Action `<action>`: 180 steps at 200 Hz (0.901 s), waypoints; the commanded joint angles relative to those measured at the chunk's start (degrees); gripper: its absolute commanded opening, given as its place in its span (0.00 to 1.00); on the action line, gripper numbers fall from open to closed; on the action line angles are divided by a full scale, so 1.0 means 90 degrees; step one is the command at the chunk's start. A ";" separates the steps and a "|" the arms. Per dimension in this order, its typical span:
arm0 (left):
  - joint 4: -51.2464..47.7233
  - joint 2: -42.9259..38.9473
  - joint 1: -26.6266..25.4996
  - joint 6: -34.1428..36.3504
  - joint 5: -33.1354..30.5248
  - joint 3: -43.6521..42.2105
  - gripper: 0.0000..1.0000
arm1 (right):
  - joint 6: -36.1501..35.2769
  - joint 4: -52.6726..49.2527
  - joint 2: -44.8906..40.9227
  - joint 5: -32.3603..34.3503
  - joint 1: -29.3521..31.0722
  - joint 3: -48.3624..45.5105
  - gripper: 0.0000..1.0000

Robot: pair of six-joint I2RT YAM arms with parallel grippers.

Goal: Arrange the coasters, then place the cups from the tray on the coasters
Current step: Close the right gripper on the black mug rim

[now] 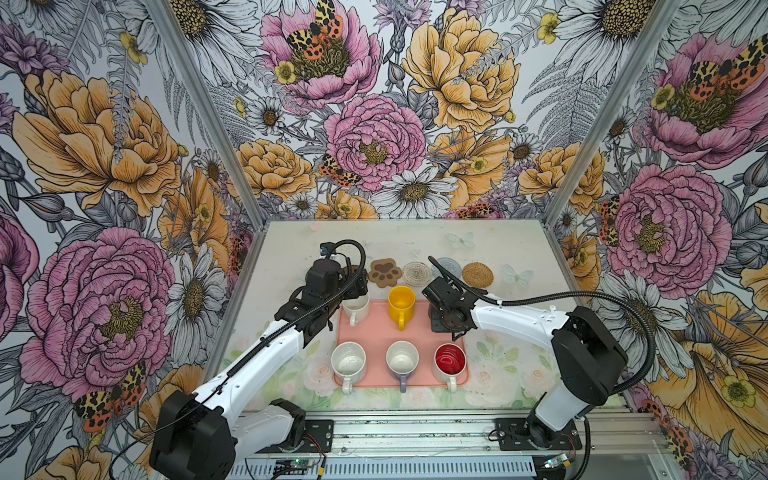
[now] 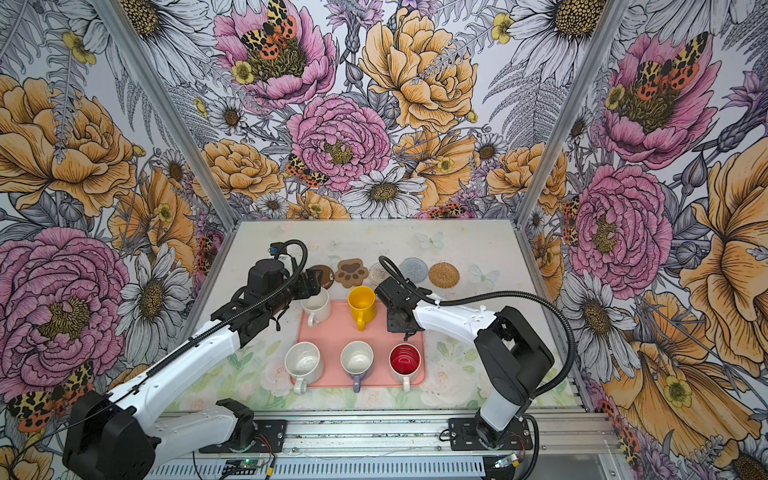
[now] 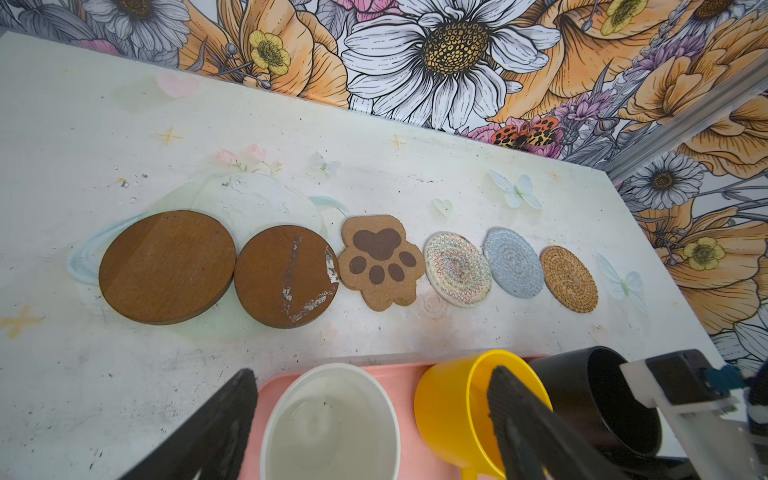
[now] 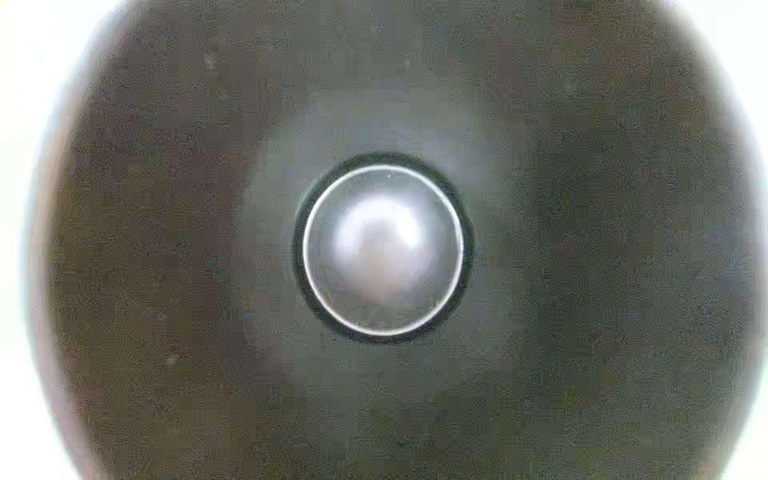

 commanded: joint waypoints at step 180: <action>0.0085 -0.0013 0.0271 -0.0026 0.0221 -0.0061 0.89 | -0.0269 0.0306 -0.0489 0.0011 -0.0111 0.0337 0.00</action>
